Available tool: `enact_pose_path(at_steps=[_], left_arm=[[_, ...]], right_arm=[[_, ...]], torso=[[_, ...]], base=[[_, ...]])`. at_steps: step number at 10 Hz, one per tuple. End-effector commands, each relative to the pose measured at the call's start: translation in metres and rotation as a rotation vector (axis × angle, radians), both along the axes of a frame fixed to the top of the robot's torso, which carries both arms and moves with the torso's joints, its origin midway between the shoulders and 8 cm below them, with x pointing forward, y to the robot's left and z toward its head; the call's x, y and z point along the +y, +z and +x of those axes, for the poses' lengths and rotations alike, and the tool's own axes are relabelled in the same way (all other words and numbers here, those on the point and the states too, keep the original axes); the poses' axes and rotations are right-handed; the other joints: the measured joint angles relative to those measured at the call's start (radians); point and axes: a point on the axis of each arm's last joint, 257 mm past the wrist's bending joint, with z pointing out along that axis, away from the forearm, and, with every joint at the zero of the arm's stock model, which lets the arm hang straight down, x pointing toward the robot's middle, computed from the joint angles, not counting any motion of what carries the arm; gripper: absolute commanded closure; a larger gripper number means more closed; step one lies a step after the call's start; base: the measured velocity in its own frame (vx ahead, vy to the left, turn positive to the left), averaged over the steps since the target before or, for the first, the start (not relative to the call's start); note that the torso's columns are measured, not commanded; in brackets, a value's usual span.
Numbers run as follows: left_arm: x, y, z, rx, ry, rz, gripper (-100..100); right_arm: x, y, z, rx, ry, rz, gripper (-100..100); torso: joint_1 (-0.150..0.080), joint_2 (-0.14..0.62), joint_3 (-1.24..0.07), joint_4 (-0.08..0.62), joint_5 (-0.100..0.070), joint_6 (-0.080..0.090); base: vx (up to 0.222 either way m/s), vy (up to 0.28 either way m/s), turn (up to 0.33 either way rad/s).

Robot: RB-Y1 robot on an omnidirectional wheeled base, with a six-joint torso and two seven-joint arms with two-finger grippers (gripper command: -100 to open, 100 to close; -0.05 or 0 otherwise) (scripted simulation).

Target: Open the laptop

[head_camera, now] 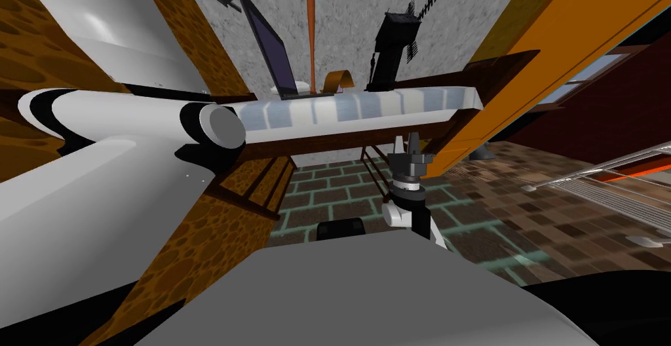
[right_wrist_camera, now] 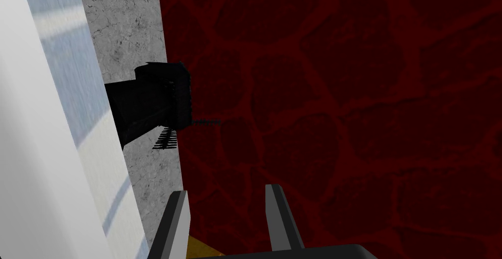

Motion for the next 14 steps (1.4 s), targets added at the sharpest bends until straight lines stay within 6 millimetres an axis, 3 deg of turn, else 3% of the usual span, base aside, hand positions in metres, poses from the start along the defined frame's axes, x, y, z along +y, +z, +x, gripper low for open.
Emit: enact_pose_path(at_steps=[1,8,9,10,14], left_arm=[[0.001,-0.004,-0.003,0.063,-0.002,-0.013,-100],[0.004,-0.009,-0.011,0.145,-0.005,-0.033,-100],[0.004,-0.008,-0.012,0.146,-0.005,-0.033,100],[-0.014,-0.010,-0.016,0.151,0.007,0.045,100],[-0.049,-0.012,-0.025,0.156,0.031,0.200,100]], right_arm=[[0.000,0.000,0.000,0.000,0.000,0.000,0],[0.000,0.000,0.000,0.000,0.000,0.000,0],[0.000,0.000,0.000,0.000,0.000,0.000,0],[0.000,0.000,0.000,0.000,0.000,0.000,0],[0.000,0.000,0.000,0.000,0.000,0.000,0]], torso=[[0.001,-0.002,-0.001,-0.001,0.000,0.000],[-0.002,-0.002,-0.001,0.000,-0.001,0.000],[-0.002,-0.001,-0.001,-0.001,0.000,0.000],[-0.001,0.002,0.001,0.000,0.000,0.000],[-0.011,-0.001,-0.002,-0.003,-0.005,0.004]], base=[[0.074,0.018,0.006],[0.067,0.017,0.001],[0.006,0.001,0.004],[0.019,0.009,-0.032],[0.017,0.017,-0.036]])
